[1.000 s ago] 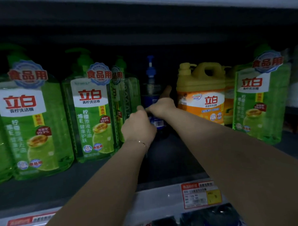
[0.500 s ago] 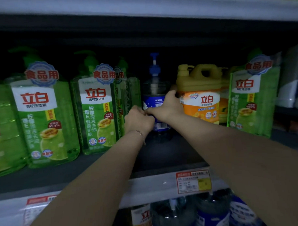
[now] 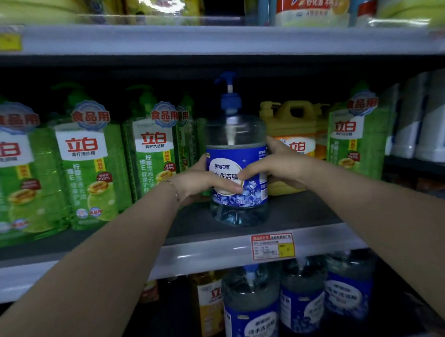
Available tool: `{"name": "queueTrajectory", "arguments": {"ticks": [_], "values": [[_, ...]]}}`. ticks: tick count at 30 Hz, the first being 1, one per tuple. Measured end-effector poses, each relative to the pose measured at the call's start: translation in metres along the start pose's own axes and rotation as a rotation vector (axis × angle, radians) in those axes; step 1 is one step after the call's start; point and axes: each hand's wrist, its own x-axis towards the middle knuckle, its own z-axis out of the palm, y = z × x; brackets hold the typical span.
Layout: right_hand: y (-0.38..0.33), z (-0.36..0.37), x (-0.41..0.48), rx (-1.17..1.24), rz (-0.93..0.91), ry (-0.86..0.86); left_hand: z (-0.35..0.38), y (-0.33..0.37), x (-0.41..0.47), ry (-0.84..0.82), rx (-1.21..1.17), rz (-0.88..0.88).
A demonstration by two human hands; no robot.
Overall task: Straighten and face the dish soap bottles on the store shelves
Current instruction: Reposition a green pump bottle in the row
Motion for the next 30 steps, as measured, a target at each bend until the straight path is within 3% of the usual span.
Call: {"name": "queueTrajectory", "arguments": {"ticks": [6, 16, 24, 30], "values": [[-0.013, 0.006, -0.018, -0.003, -0.057, -0.095, 0.006, -0.003, -0.026, 0.142, -0.068, 0.150], [-0.031, 0.026, -0.046, -0.102, -0.164, -0.071, 0.023, -0.012, -0.072, 0.459, 0.009, 0.357], [-0.049, 0.041, -0.082, -0.060, -0.314, -0.004, 0.023, -0.003, -0.120, 0.496, 0.029, 0.611], [-0.063, 0.054, -0.120, 0.001, -0.287, -0.119, 0.031, 0.003, -0.179, 0.457, 0.053, 0.650]]}}
